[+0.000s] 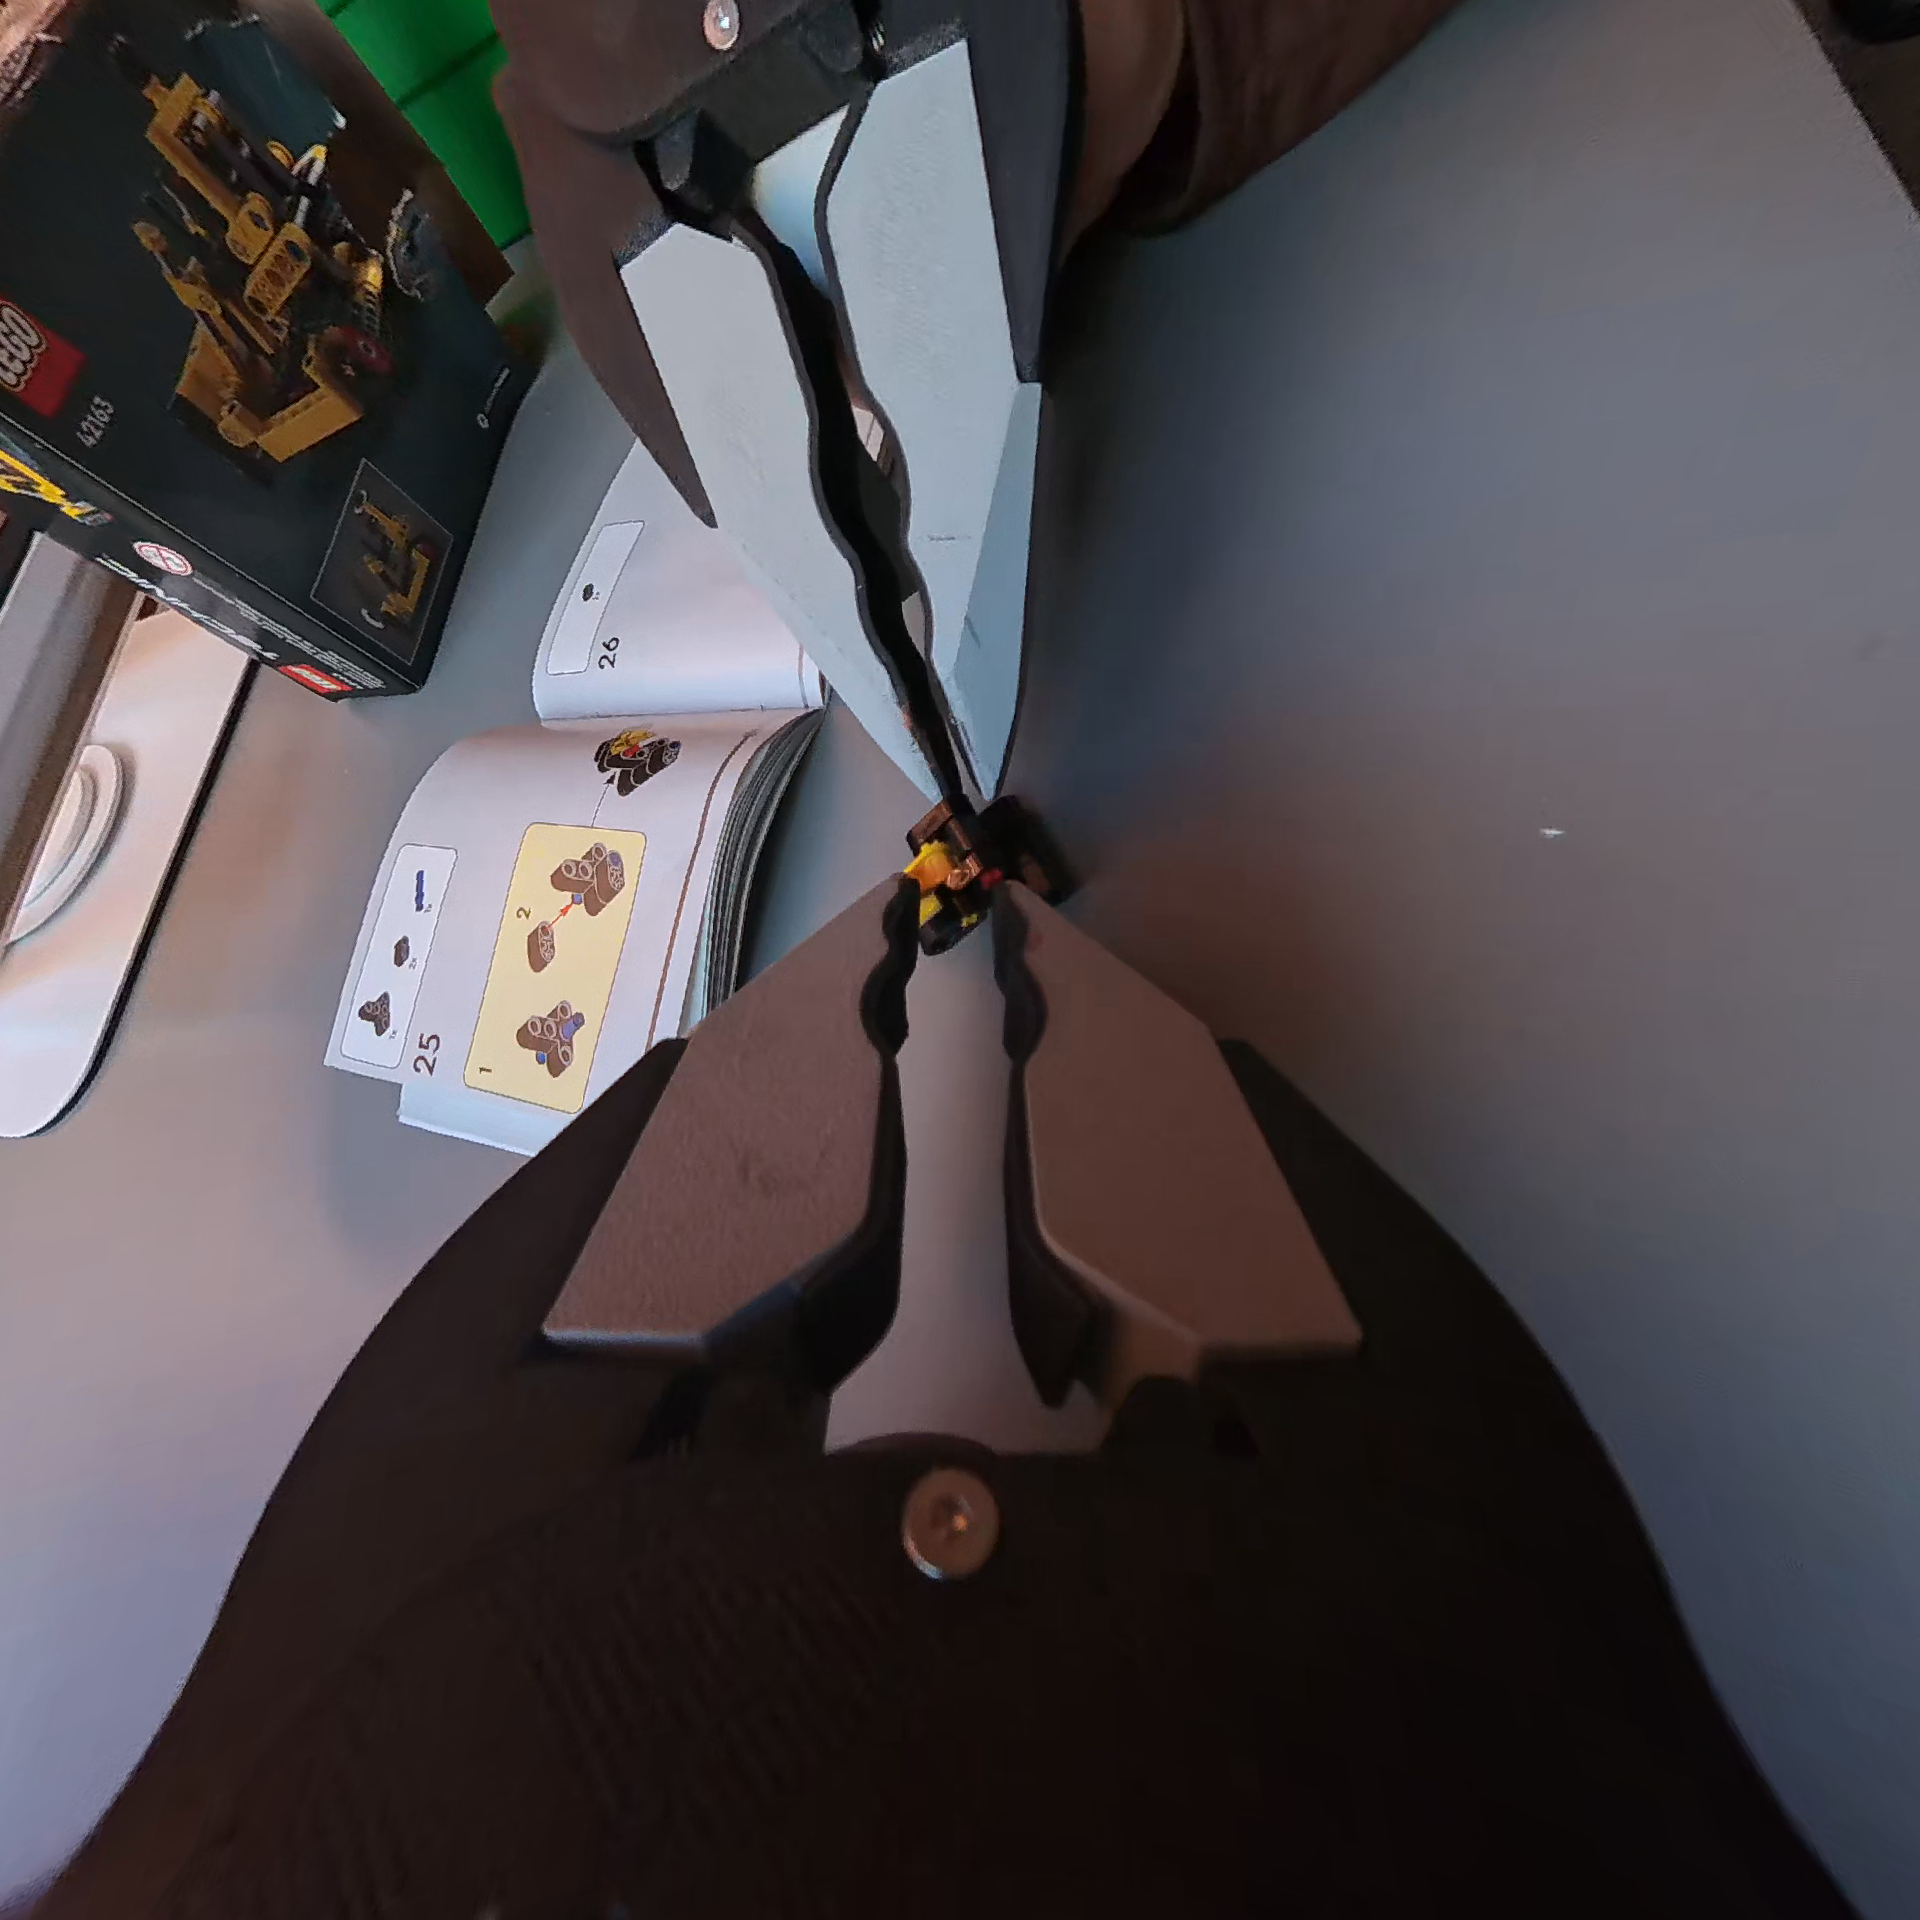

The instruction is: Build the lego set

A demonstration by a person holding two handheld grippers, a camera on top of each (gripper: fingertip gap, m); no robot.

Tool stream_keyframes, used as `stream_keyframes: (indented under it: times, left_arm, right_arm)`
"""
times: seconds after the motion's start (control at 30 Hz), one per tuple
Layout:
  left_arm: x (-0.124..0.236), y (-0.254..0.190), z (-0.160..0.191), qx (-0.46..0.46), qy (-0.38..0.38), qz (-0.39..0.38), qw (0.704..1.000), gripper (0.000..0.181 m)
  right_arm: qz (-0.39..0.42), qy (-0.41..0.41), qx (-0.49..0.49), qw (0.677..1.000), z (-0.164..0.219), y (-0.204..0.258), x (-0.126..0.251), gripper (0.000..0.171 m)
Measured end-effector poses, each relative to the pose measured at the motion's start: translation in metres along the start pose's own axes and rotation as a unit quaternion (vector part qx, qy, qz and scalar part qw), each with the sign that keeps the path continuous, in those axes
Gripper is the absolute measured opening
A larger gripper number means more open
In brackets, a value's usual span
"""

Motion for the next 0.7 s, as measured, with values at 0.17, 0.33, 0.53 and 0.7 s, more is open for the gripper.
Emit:
stream_keyframes:
  times: [0.17, 0.33, 0.53, 0.7]
  left_arm:
    - [0.0008, 0.0008, -0.0001, 0.005, -0.004, 0.002, 1.000, 0.010]
    - [0.0004, 0.0020, 0.0001, 0.014, -0.003, 0.010, 1.000, 0.007]
    - [-0.0001, 0.0023, 0.0002, 0.022, -0.002, 0.024, 0.999, 0.008]
    - [-0.0025, 0.0025, -0.0017, 0.053, -0.002, 0.048, 0.997, 0.008]
  right_arm:
    - [-0.002, -0.006, -0.004, 1.000, -0.0005, -0.0023, 0.0013, 0.001]
    - [-0.004, -0.003, -0.003, 1.000, -0.0005, -0.0021, 0.0005, 0.000]
    - [-0.002, -0.005, 0.003, 1.000, -0.0013, -0.0008, -0.0003, 0.000]
    - [-0.004, -0.005, 0.008, 1.000, -0.0017, 0.0014, -0.0008, 0.001]
Point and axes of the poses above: each gripper's, where its closed fingertips meet, x back along the fingers, z out of its underside, y = z × x across the jaws, the point moved 10 cm from there along x, back along the fingers, and after that the axes turned 13 degrees about -y, right-handed, at the moved point
